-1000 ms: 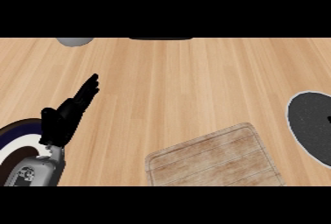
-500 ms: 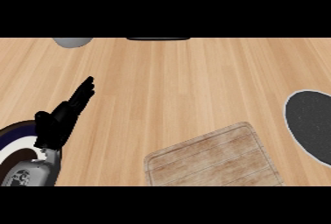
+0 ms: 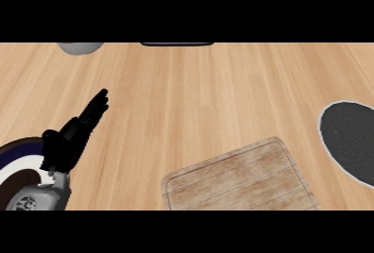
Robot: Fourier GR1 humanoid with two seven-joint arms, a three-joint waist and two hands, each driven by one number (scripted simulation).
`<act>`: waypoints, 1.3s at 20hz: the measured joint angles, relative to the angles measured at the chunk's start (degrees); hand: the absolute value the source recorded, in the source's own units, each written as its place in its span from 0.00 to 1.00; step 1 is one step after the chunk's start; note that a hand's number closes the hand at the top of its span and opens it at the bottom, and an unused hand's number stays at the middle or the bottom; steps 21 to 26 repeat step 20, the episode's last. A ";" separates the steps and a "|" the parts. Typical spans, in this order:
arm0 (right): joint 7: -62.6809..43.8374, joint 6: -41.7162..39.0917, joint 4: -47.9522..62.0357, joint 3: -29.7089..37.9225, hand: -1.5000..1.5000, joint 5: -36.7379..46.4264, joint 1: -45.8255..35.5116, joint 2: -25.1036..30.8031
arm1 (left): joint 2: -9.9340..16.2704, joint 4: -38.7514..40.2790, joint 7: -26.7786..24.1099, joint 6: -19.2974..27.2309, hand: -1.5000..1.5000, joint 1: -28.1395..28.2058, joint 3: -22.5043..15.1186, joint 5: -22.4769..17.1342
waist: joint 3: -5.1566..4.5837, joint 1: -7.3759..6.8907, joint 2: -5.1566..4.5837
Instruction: Pick the cupcake from the cutting board and place it in the pan
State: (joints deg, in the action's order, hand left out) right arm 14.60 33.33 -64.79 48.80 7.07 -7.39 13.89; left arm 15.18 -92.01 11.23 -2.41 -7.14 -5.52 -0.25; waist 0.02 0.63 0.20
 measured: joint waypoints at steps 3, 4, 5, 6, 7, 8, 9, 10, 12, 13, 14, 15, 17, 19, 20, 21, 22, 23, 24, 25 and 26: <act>2.71 -0.56 -7.85 -1.28 0.00 -1.48 5.03 -5.12 | -0.46 0.50 0.01 -0.15 0.50 -0.34 0.20 0.58 | -0.03 0.01 -0.03; 4.01 -0.72 -9.75 -1.60 0.00 -2.00 6.66 -6.79 | -0.53 1.30 -0.67 -0.47 0.50 -0.41 0.42 0.68 | -0.04 -0.01 -0.05; 4.52 -0.73 -11.74 -2.17 0.00 -2.28 8.10 -8.22 | -0.71 0.92 -0.25 -0.43 0.50 -0.65 0.46 1.03 | -0.04 -0.07 -0.07; 5.82 -1.40 -12.67 -2.22 0.00 -3.26 9.40 -9.02 | -0.72 1.23 -0.81 -0.83 0.50 -0.45 0.86 1.00 | -0.03 -0.13 -0.08; 6.81 -0.75 -13.94 -3.96 0.00 -4.65 11.17 -10.04 | -0.87 2.09 -0.81 -0.86 0.50 -1.34 1.24 1.06 | -0.04 -0.08 -0.09; 8.00 -0.22 -15.23 -5.52 0.00 -6.22 13.31 -10.86 | -0.65 1.36 -0.20 -1.32 0.50 -1.08 1.51 0.75 | -0.03 -0.11 -0.08; 8.92 0.29 -16.45 -6.81 0.00 -7.58 15.10 -11.51 | -0.93 0.93 0.49 -1.32 0.50 -1.35 1.41 1.00 | -0.02 -0.14 -0.08; 9.35 1.37 -18.04 -9.41 0.00 -8.89 17.26 -12.01 | -1.06 0.74 1.08 -1.36 0.50 -1.73 1.50 1.05 | -0.02 -0.10 -0.08; 11.83 2.87 -18.24 -12.24 0.00 -11.37 19.42 -12.73 | -1.18 0.92 0.68 -2.22 0.50 -1.45 2.17 0.91 | -0.02 -0.20 -0.10; 11.64 4.43 -20.51 -14.94 0.00 -12.15 21.26 -12.98 | -1.33 1.70 -0.23 -2.29 0.50 -1.41 2.26 1.21 | 0.00 -0.15 -0.11; 12.67 6.41 -21.02 -17.66 0.00 -13.28 22.44 -13.17 | -1.74 2.13 -1.13 -2.08 0.50 -0.91 2.07 1.81 | -0.03 -0.16 -0.11; 14.89 7.51 -20.98 -19.80 0.00 -15.08 24.00 -13.32 | -1.82 2.43 -1.18 -2.22 0.50 -1.10 2.26 1.89 | -0.03 -0.15 -0.11; 16.76 10.67 -22.36 -23.80 0.00 -17.23 26.38 -13.54 | -2.09 1.26 -0.45 -2.54 0.50 -0.53 2.31 2.02 | -0.02 -0.21 -0.11; 19.10 13.05 -22.40 -27.57 0.00 -19.30 27.94 -13.65 | -2.31 0.68 0.33 -2.90 0.50 -0.67 2.55 2.15 | 0.00 -0.25 -0.12; 19.44 13.92 -22.31 -28.40 0.00 -19.93 28.06 -13.69 | -2.63 0.30 0.83 -2.91 0.50 -0.80 2.56 2.41 | -0.01 -0.28 -0.13; 19.44 13.92 -22.31 -28.40 0.00 -19.93 28.06 -13.69 | -2.63 0.30 0.83 -2.91 0.50 -0.80 2.56 2.41 | -0.01 -0.28 -0.13; 19.44 13.92 -22.31 -28.40 0.00 -19.93 28.06 -13.69 | -2.63 0.30 0.83 -2.91 0.50 -0.80 2.56 2.41 | -0.01 -0.28 -0.13; 19.44 13.92 -22.31 -28.40 0.00 -19.93 28.06 -13.69 | -2.63 0.30 0.83 -2.91 0.50 -0.80 2.56 2.41 | -0.01 -0.28 -0.13; 19.44 13.92 -22.31 -28.40 0.00 -19.93 28.06 -13.69 | -2.63 0.30 0.83 -2.91 0.50 -0.80 2.56 2.41 | -0.01 -0.28 -0.13; 19.44 13.92 -22.31 -28.40 0.00 -19.93 28.06 -13.69 | -2.63 0.30 0.83 -2.91 0.50 -0.80 2.56 2.41 | -0.01 -0.28 -0.13; 19.44 13.92 -22.31 -28.40 0.00 -19.93 28.06 -13.69 | -2.63 0.30 0.83 -2.91 0.50 -0.80 2.56 2.41 | -0.01 -0.28 -0.13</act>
